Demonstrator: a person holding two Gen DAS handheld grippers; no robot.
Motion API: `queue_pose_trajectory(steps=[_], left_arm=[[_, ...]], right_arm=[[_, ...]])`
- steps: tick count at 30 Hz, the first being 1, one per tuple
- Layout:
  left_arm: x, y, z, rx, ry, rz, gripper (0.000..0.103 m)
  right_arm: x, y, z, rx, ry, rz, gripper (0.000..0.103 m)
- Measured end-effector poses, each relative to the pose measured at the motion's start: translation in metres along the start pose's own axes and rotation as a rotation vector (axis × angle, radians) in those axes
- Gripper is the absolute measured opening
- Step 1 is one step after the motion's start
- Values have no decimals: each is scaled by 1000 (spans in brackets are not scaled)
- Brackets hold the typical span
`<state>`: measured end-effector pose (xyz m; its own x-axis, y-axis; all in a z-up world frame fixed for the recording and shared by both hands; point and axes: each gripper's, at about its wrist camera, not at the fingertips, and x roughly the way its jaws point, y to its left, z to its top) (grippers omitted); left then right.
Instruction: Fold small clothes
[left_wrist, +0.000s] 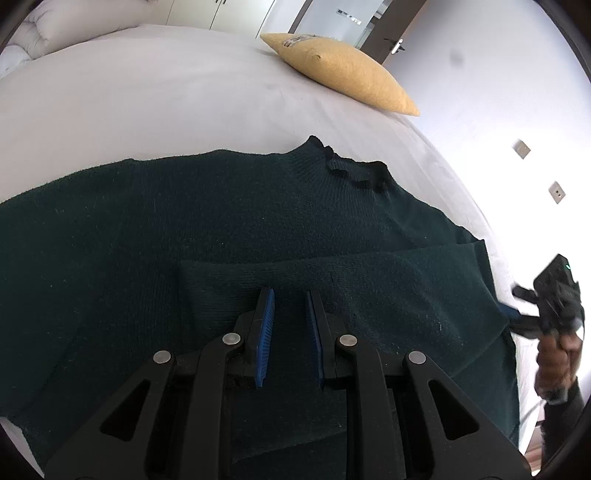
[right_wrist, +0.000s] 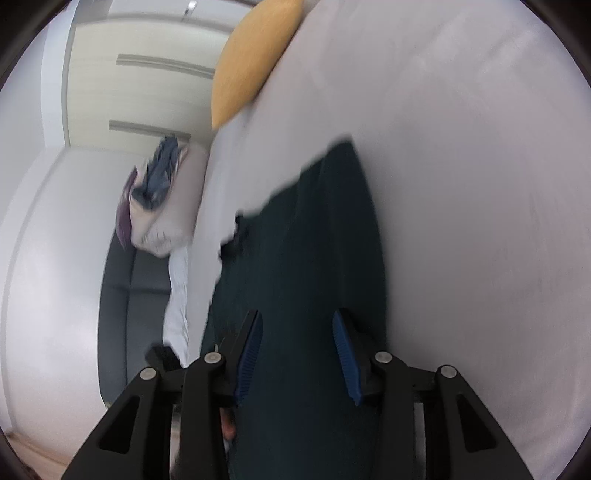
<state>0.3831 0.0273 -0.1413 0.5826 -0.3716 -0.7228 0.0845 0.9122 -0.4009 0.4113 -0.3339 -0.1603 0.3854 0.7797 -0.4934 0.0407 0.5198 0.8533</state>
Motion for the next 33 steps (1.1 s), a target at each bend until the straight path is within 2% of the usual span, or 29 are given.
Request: queue_pose_trajectory(steps=[4, 6, 7, 8, 9, 10, 11, 13, 15, 16, 17, 19, 20, 21, 22, 23, 27, 30, 33], left_arm=[[-7, 5, -4, -5, -11, -6, 17], [-10, 9, -5, -27, -13, -24, 17], [-13, 12, -4, -44, -11, -34, 17], [-19, 15, -3, -67, 0, -32, 17], [-28, 16, -4, -81, 2, -19, 17], [-44, 19, -6, -96, -11, 9, 17], [-57, 21, -7, -107, -28, 24, 17], [-86, 36, -13, -160, -68, 29, 18], [-125, 60, -25, -249, -111, 19, 18], [-145, 73, -33, -293, -141, 8, 18], [-171, 92, -45, -348, -186, -6, 22], [-217, 131, -70, -454, -272, 5, 61], [-235, 148, -84, -507, -322, 23, 93], [-254, 166, -98, -562, -379, 43, 99], [-276, 194, -118, -639, -437, 68, 99], [-286, 214, -130, -696, -443, 74, 99], [-314, 291, -184, -969, -476, -7, 98], [-326, 319, -204, -1064, -540, -60, 97], [-323, 326, -204, -1116, -550, -98, 97]], right_arm=[[-9, -3, -26, -20, 19, -26, 44], [-11, -11, -33, -48, 1, -3, 41], [-11, -16, -36, -62, -12, 3, 33], [-12, -21, -37, -44, -20, -8, 19], [-15, -24, -38, -7, -29, -22, 16], [-19, -23, -39, 20, -38, -26, 18], [-24, -17, -43, 11, -58, -30, 32], [-26, -5, -53, -52, -84, -42, 50], [-16, 4, -63, -85, -32, -166, 49], [-19, 13, -68, -100, -43, -209, 50], [-27, 24, -76, -102, -79, -207, 51], [-46, 41, -95, -89, -156, -81, 51], [-55, 50, -110, -82, -191, 9, 58], [-60, 58, -126, -87, -200, 58, 62], [-62, 64, -139, -99, -196, 73, 68], [-62, 73, -157, -118, -188, 81, 68], [-58, 84, -206, -120, -141, 138, 68], [-49, 83, -232, -93, -124, 135, 68], [-38, 81, -248, -63, -101, 136, 68]])
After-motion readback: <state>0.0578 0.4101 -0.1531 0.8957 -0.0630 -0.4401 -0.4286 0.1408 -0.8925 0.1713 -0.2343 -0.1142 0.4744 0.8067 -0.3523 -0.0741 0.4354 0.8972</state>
